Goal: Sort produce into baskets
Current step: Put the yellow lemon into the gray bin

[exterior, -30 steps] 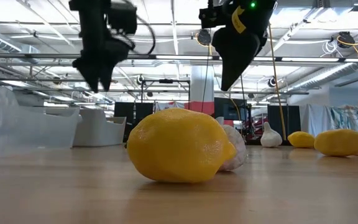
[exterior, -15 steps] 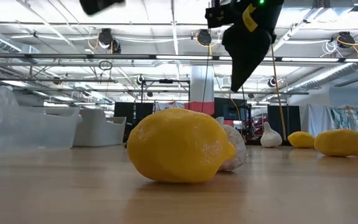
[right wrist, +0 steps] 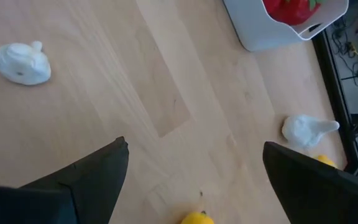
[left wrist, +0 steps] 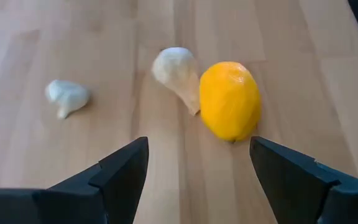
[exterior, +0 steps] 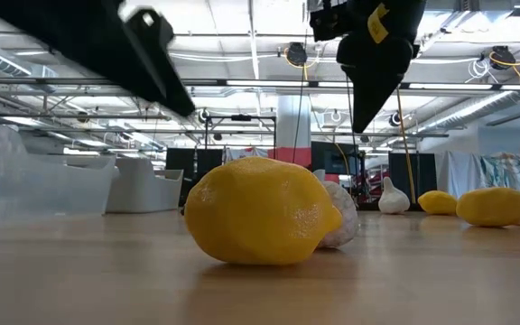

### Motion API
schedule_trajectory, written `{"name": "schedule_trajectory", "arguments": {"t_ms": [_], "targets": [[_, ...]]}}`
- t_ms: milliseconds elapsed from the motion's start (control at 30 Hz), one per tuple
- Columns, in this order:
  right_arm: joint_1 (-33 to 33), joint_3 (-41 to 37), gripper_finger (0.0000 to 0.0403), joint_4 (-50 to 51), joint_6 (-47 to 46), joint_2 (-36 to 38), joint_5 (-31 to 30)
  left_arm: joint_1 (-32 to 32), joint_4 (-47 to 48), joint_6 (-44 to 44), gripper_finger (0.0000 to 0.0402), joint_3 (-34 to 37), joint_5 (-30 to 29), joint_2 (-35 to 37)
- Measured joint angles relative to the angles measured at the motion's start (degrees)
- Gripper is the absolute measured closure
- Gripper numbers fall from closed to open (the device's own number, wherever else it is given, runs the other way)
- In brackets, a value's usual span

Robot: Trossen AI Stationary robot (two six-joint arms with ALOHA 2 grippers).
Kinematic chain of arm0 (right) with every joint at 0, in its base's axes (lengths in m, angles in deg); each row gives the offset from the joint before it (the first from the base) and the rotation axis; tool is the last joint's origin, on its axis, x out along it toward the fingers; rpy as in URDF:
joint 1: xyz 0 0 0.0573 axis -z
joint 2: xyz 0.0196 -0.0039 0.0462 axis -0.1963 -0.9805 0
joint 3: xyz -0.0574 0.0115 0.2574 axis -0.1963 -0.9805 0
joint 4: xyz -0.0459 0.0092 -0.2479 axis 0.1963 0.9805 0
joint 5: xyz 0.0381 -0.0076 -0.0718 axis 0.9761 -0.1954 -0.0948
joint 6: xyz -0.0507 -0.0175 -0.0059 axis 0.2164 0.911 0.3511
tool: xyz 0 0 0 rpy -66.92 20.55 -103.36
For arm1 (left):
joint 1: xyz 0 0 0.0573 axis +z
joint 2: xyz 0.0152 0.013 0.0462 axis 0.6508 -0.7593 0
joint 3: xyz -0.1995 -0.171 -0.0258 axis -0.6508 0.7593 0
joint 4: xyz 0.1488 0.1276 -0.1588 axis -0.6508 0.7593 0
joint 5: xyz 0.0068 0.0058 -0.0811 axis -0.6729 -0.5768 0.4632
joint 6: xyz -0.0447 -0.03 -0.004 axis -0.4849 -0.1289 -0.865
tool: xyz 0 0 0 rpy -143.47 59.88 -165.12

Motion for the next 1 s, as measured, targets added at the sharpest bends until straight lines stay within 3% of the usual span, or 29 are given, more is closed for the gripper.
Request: {"name": "schedule_trajectory", "arguments": {"t_ms": [167, 400, 633, 767, 1000], "targets": [[0.0, 0.0, 0.0044, 1.1, -2.7, 0.0, 0.8, 1.5, -5.3, 1.5, 0.0114, 0.0, 1.1, -2.7], [2.6, -1.0, 0.0044, 14.9, -4.9, 0.3, 12.4, 2.7, -5.1, 5.0, 0.0114, -1.5, 4.8, -2.2], [8.9, -12.2, 0.0044, 9.9, 3.2, 5.1, 25.5, 2.6, -6.0, 6.9, 0.0114, -1.8, 5.4, -2.3], [13.0, -19.9, 0.0044, 8.1, 4.2, 9.7, 27.4, 2.6, -6.1, 6.9, 0.0114, -1.8, 5.5, -2.3], [17.4, -32.0, 0.0044, -4.3, 6.0, 20.2, 34.4, 3.2, -7.6, 7.0, 0.0114, -1.8, 5.6, -2.3]]}}
